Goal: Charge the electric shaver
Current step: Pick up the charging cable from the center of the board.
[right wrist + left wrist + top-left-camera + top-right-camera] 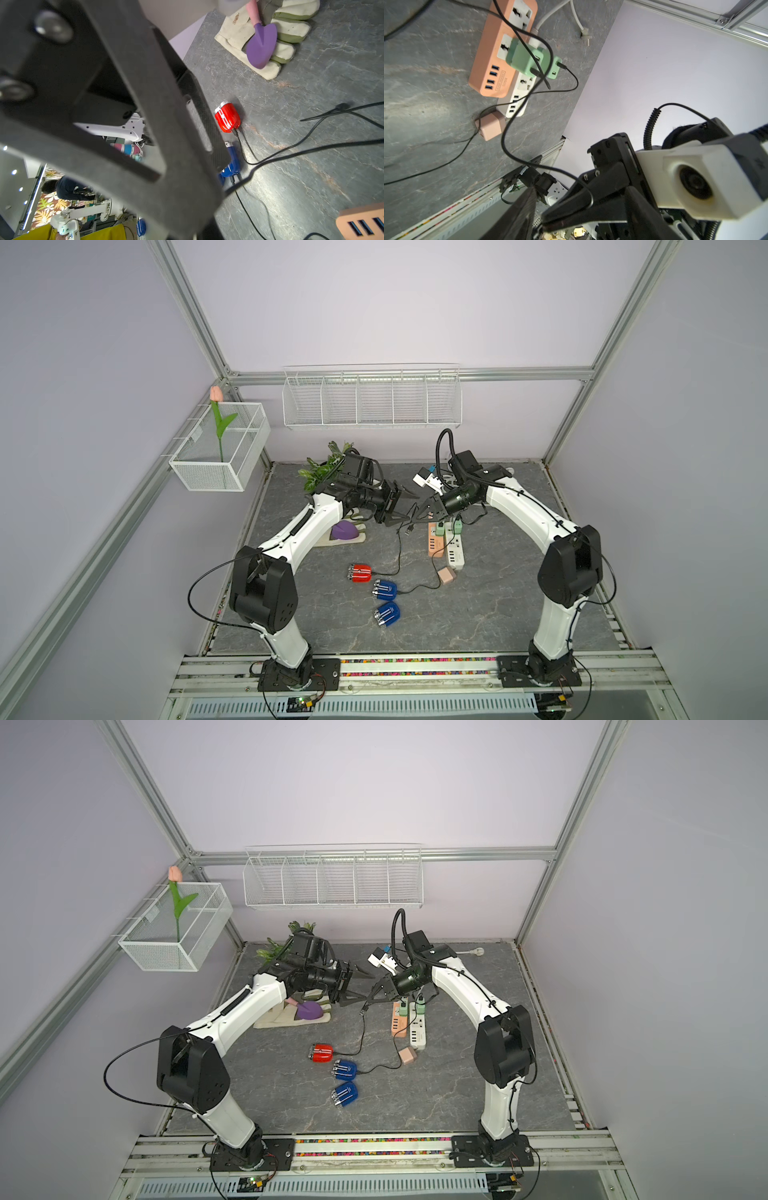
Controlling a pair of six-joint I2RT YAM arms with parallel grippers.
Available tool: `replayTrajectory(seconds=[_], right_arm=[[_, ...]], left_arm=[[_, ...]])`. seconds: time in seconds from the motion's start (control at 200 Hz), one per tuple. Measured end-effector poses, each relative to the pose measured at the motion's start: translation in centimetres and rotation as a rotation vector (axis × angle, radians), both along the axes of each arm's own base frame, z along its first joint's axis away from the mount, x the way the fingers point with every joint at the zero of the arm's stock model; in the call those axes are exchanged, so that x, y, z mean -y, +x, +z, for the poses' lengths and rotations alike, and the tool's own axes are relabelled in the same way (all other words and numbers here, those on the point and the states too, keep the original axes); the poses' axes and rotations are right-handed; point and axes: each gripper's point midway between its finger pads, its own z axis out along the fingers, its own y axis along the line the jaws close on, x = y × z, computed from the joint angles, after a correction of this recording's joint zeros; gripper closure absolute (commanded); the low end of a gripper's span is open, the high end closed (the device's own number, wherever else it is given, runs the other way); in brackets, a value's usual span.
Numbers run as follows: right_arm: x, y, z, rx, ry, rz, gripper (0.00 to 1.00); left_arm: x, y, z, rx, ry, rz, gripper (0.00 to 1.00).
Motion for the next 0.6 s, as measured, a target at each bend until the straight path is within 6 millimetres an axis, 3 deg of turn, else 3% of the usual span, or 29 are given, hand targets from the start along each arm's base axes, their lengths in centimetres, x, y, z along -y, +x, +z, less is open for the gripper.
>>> replayTrajectory(seconds=[0.19, 0.4, 0.605], right_arm=[[-0.1, 0.6, 0.0, 0.055, 0.003, 0.003, 0.93], [-0.1, 0.6, -0.2, 0.087, 0.001, 0.017, 0.93], [-0.2, 0.5, -0.5, 0.090, -0.016, 0.019, 0.93]], left_arm=[[0.0, -1.1, -1.0, -0.099, -0.005, -0.018, 0.24], [0.8, -0.6, -1.1, -0.127, -0.030, -0.012, 0.25], [1.9, -0.1, -2.3, -0.138, -0.032, -0.017, 0.40]])
